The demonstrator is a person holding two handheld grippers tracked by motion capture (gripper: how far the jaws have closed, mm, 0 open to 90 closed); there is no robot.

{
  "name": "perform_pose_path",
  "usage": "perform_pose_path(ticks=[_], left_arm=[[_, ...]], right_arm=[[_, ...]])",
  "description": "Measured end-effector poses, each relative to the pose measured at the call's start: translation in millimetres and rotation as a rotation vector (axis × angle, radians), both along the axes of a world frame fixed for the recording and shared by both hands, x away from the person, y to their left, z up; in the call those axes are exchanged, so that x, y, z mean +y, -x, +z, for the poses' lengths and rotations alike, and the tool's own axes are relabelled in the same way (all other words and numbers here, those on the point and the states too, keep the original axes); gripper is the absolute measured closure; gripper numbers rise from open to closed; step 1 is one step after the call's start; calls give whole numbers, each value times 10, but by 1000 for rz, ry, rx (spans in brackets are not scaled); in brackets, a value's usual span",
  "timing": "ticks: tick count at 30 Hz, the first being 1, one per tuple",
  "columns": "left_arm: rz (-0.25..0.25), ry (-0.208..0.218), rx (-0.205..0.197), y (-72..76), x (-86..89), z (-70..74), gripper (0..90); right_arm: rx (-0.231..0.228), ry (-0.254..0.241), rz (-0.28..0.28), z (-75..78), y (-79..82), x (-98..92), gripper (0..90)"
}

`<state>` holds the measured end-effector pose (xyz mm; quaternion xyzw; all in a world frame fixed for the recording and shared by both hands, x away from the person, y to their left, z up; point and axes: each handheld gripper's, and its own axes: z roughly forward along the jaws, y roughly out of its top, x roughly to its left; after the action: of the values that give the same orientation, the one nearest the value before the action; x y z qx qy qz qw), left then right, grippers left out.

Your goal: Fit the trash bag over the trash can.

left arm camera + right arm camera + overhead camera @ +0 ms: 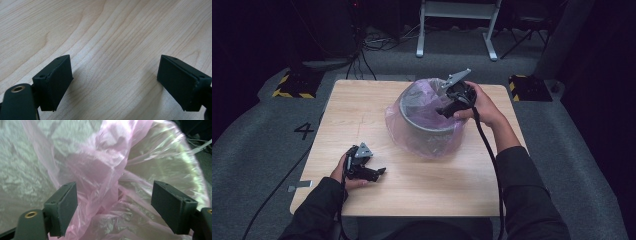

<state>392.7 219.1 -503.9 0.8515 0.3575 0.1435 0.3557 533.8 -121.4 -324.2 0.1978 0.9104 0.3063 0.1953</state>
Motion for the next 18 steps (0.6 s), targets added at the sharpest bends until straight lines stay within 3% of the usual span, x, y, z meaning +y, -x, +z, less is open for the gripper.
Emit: perform_pose_path(ticks=[7, 11, 18], left_arm=[[-2, -4, -2, -2, 2, 1, 127], [0, -3, -2, -1, 0, 1, 127], [-1, -5, -3, -2, 1, 2, 127]], right_arm=[[-27, -98, -33, 32, 17, -54, 208], [-35, -186, -44, 67, 36, -102, 211], [-46, -247, -51, 103, 92, -153, 216]])
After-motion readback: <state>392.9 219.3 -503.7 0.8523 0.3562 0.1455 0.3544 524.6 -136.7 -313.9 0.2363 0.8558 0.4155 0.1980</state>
